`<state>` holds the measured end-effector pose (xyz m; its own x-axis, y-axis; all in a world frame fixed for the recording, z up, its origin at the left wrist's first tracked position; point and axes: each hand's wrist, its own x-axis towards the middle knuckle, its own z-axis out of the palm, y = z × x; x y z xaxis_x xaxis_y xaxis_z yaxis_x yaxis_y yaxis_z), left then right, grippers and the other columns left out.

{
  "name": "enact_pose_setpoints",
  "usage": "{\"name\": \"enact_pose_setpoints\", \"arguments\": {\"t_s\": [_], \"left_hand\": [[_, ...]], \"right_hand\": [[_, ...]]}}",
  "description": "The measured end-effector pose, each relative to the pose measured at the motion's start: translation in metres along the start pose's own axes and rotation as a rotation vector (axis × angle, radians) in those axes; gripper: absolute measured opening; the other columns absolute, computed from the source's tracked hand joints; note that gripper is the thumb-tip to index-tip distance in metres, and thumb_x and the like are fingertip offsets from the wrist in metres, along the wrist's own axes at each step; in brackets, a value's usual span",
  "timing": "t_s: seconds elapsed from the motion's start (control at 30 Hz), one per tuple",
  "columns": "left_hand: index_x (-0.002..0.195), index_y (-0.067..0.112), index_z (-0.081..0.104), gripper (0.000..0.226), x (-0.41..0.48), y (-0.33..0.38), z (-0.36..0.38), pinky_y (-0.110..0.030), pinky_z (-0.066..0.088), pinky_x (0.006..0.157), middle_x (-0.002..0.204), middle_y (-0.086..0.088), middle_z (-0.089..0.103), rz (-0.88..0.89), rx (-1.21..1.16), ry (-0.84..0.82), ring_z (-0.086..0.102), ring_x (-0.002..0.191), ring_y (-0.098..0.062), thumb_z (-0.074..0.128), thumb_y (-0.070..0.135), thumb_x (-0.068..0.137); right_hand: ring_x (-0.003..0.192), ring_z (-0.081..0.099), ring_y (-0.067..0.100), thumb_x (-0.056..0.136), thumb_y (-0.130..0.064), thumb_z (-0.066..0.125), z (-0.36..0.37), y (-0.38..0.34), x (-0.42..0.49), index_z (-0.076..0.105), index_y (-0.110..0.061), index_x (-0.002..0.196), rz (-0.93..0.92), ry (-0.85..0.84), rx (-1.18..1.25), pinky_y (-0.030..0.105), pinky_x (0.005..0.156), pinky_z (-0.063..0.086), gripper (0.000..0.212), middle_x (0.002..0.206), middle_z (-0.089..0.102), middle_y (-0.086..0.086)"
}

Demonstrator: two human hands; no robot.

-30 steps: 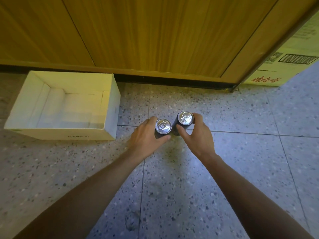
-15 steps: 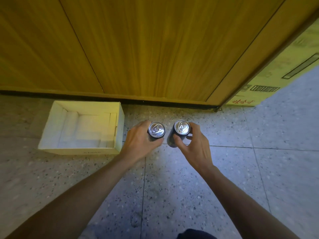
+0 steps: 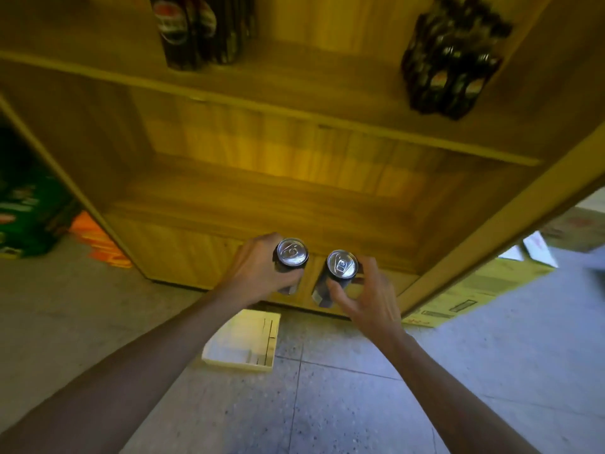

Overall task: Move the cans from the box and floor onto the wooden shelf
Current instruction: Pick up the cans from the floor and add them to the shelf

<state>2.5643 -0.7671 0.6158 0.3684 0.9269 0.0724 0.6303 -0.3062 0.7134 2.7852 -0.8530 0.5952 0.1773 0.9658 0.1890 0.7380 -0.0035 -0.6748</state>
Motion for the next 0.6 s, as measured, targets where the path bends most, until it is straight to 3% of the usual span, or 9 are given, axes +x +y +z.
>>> {"name": "enact_pose_setpoints", "arguments": {"t_s": [0.2, 0.4, 0.5, 0.6], "left_hand": [[0.094, 0.022, 0.062, 0.044, 0.014, 0.079, -0.166, -0.028, 0.054, 0.063, 0.087, 0.009, 0.068, 0.069, 0.053, 0.097, 0.062, 0.078, -0.008, 0.08, 0.049, 0.064], [0.092, 0.023, 0.063, 0.044, 0.021, 0.088, -0.239, -0.026, 0.054, 0.064, 0.085, 0.01, 0.068, 0.037, 0.063, 0.152, 0.063, 0.078, -0.006, 0.081, 0.05, 0.061], [0.094, 0.022, 0.065, 0.042, 0.027, 0.082, -0.255, -0.018, 0.048, 0.061, 0.086, 0.009, 0.068, 0.004, 0.082, 0.173, 0.061, 0.078, -0.003, 0.083, 0.047, 0.064], [0.098, 0.018, 0.067, 0.043, 0.039, 0.076, -0.27, -0.022, 0.051, 0.065, 0.09, 0.006, 0.069, -0.027, 0.101, 0.167, 0.063, 0.082, -0.008, 0.083, 0.043, 0.067]], "right_hand": [[0.09, 0.068, 0.01, 0.078, -0.056, 0.072, -0.068, -0.142, 0.056, 0.053, -0.02, 0.118, -0.086, 0.05, 0.01, 0.033, 0.071, 0.06, 0.057, 0.105, 0.069, -0.007], [0.097, 0.066, 0.005, 0.082, -0.05, 0.074, -0.074, -0.208, 0.088, 0.054, -0.02, 0.122, -0.159, 0.042, 0.039, 0.02, 0.076, 0.057, 0.053, 0.113, 0.069, -0.006], [0.098, 0.067, 0.006, 0.082, -0.053, 0.073, -0.064, -0.223, 0.103, 0.053, -0.023, 0.12, -0.153, 0.023, 0.07, 0.026, 0.077, 0.059, 0.052, 0.112, 0.069, -0.008], [0.099, 0.067, 0.007, 0.078, -0.063, 0.066, -0.051, -0.233, 0.126, 0.053, -0.027, 0.12, -0.158, -0.003, 0.088, 0.034, 0.078, 0.06, 0.056, 0.111, 0.068, -0.009]]}}
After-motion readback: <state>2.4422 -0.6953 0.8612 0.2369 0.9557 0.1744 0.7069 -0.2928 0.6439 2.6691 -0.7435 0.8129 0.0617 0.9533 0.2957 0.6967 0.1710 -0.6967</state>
